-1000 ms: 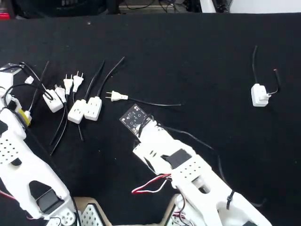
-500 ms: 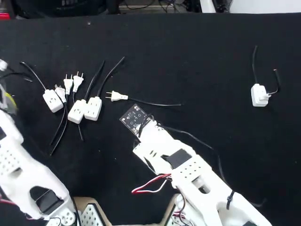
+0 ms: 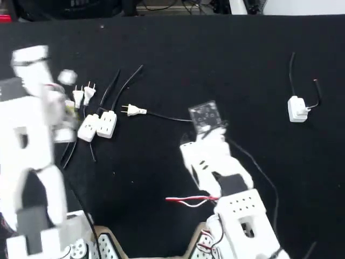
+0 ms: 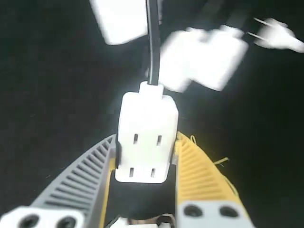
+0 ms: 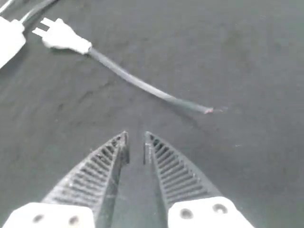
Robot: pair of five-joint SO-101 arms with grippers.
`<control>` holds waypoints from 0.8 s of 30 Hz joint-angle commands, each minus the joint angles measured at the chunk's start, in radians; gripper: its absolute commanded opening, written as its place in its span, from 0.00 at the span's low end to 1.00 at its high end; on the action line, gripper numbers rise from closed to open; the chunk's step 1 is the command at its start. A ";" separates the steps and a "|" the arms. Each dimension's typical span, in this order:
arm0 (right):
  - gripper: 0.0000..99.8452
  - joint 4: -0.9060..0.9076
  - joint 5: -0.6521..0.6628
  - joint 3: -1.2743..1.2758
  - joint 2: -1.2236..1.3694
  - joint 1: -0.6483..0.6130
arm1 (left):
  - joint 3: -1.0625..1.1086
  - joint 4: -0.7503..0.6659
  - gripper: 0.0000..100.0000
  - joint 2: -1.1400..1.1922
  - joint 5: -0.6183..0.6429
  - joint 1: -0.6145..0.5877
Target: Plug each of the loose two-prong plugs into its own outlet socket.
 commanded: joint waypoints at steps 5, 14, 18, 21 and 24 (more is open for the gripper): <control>0.03 -0.038 -0.015 0.056 -0.205 0.110 | 0.420 -0.230 0.03 -0.157 0.031 0.483; 0.03 -0.011 -0.063 0.071 -0.266 0.126 | 0.625 -0.440 0.24 -0.058 0.037 0.507; 0.03 -0.011 -0.063 0.071 -0.266 0.126 | 0.619 -0.440 0.25 -0.044 0.064 0.506; 0.03 -0.011 -0.063 0.071 -0.266 0.126 | 0.598 -0.422 0.22 -0.044 0.026 0.501; 0.03 -0.011 -0.063 0.071 -0.266 0.126 | 0.530 -0.325 0.21 -0.044 -0.040 0.466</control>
